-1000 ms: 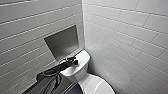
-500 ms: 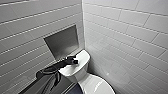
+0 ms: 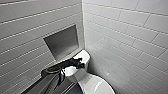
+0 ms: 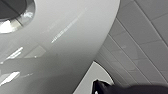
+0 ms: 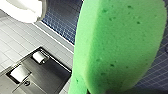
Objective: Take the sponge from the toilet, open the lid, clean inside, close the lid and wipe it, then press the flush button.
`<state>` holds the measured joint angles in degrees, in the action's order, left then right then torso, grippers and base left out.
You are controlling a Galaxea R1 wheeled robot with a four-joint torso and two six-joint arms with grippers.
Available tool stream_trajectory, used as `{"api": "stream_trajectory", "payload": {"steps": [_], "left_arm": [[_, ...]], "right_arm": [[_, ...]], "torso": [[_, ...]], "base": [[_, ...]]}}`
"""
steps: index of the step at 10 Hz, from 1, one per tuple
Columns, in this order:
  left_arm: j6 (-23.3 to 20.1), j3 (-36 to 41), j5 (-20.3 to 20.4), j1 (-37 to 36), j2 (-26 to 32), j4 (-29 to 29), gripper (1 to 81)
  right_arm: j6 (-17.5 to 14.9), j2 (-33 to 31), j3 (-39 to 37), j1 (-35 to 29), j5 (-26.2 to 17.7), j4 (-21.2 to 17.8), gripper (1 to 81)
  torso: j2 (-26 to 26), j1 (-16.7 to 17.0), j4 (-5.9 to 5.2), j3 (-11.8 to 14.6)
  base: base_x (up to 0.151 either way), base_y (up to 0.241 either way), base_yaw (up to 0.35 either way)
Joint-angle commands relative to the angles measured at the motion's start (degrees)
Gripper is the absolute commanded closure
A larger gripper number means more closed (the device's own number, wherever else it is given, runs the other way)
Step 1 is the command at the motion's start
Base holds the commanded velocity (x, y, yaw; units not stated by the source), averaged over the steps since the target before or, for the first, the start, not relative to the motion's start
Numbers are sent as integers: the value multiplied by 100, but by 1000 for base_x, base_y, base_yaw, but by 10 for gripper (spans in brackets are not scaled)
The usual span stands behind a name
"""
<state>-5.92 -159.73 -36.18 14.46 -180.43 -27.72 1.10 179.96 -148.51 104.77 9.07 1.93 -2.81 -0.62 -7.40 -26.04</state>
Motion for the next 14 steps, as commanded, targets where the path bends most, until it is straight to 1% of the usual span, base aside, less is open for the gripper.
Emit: {"api": "stream_trajectory", "payload": {"steps": [1,3,5,7,8,10,12,13,14], "left_arm": [[30,-172,-267,-940,60,-57,811],[56,-164,-301,-1361,182,-163,811],[109,-155,-486,-1731,200,-295,811],[118,-172,-461,-1784,191,-270,811],[118,-198,-373,-1784,217,-252,811],[118,-243,75,-1757,341,-208,811],[118,-269,287,-1766,429,-128,811],[118,-278,357,-1801,438,-93,811],[118,-278,366,-1818,438,-67,811]], "right_arm": [[-22,131,253,348,-520,177,811],[-22,122,244,322,-503,167,811],[-22,122,244,304,-503,159,811],[-22,122,235,313,-503,151,811],[-22,113,235,322,-503,150,811],[-13,113,236,322,-503,150,811],[-22,113,227,330,-503,124,811],[-22,113,235,330,-503,124,811],[-22,113,244,330,-503,124,811]], "torso": [[0,0,0,0],[0,0,0,0],[0,0,0,0],[0,0,0,-2],[0,0,0,-2],[0,0,0,-2],[0,0,0,-4],[0,0,0,-203],[0,0,0,-214]], "base": [[0,0,0],[0,0,0],[0,0,0],[0,0,0],[0,0,0],[0,0,0],[0,0,0],[0,0,0],[0,0,0]]}}
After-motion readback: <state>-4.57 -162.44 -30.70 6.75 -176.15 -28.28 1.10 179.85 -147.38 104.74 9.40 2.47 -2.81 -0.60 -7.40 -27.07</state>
